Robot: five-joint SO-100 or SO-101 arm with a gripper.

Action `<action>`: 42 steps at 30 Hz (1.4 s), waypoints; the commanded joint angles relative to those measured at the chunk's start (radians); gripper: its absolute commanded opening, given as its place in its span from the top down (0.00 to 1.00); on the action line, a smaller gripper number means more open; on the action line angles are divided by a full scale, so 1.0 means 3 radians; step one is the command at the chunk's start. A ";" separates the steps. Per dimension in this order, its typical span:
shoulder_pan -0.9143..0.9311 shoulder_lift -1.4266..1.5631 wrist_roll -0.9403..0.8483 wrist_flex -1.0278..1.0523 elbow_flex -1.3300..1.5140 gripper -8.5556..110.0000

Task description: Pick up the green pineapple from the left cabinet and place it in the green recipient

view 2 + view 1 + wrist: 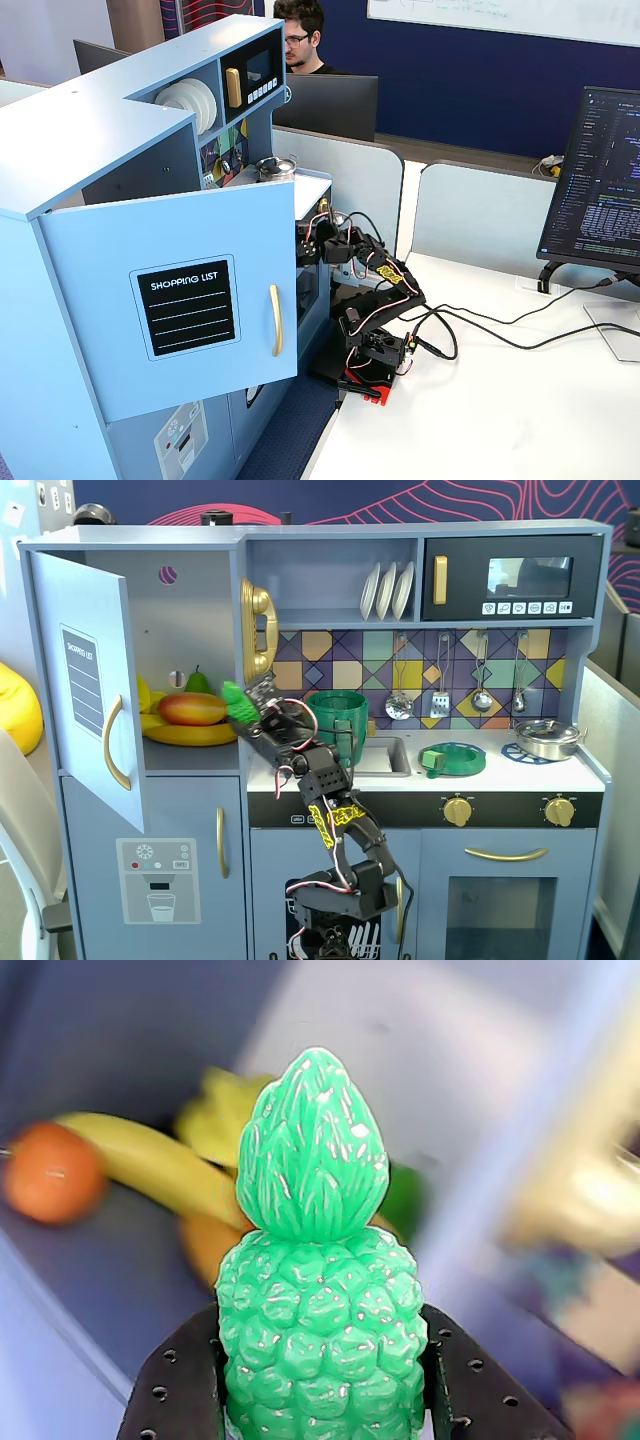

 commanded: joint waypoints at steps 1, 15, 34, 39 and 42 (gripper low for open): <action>0.0516 -0.0026 0.0302 0.0245 -0.0373 0.93; 0.1785 -0.1099 0.1038 -0.0358 -0.0767 0.93; 0.1923 -0.2950 0.1197 -0.1345 -0.1744 0.93; 0.1866 -0.2991 0.1360 -0.1539 -0.1641 0.78; 0.1861 -0.3022 0.1575 -0.1790 -0.1606 0.68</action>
